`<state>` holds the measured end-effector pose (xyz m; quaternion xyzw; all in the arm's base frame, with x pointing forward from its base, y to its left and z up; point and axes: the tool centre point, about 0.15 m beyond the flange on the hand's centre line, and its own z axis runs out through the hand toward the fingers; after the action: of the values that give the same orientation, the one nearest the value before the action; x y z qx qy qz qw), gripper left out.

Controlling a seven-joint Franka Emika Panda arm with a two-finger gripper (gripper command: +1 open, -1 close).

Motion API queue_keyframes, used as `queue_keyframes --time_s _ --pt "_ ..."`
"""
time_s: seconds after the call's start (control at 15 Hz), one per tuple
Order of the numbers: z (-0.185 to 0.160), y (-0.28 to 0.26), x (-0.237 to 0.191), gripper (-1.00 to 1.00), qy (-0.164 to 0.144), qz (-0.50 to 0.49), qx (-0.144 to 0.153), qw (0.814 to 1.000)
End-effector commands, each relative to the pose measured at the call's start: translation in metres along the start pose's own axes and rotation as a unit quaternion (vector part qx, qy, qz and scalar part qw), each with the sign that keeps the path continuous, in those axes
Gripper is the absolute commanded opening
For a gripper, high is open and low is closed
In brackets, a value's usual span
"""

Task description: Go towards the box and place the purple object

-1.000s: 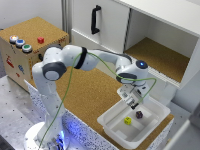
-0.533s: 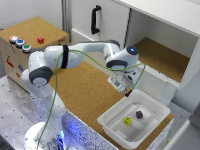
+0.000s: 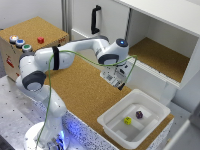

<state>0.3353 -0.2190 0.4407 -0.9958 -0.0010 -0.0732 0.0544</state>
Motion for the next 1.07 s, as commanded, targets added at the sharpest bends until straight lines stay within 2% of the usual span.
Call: queue_keyframes --time_s 0.0,0.07,0.13,0.47,0.8,1.0 --pt "0.007 -0.007 -0.004 1.00 0.003 0.004 -0.034 0.999" --pt "0.001 -0.001 0.002 1.00 0.002 -0.006 0.000 1.000" --pt "0.006 -0.004 0.012 1.00 0.005 -0.031 0.006 0.999" --pt "0.001 -0.032 0.042 1.00 0.021 -0.132 0.003 0.991" --pt "-0.022 -0.096 0.067 1.00 0.049 -0.207 -0.013 0.977" --pt "-0.027 -0.132 0.082 1.00 0.043 -0.234 -0.027 0.971"
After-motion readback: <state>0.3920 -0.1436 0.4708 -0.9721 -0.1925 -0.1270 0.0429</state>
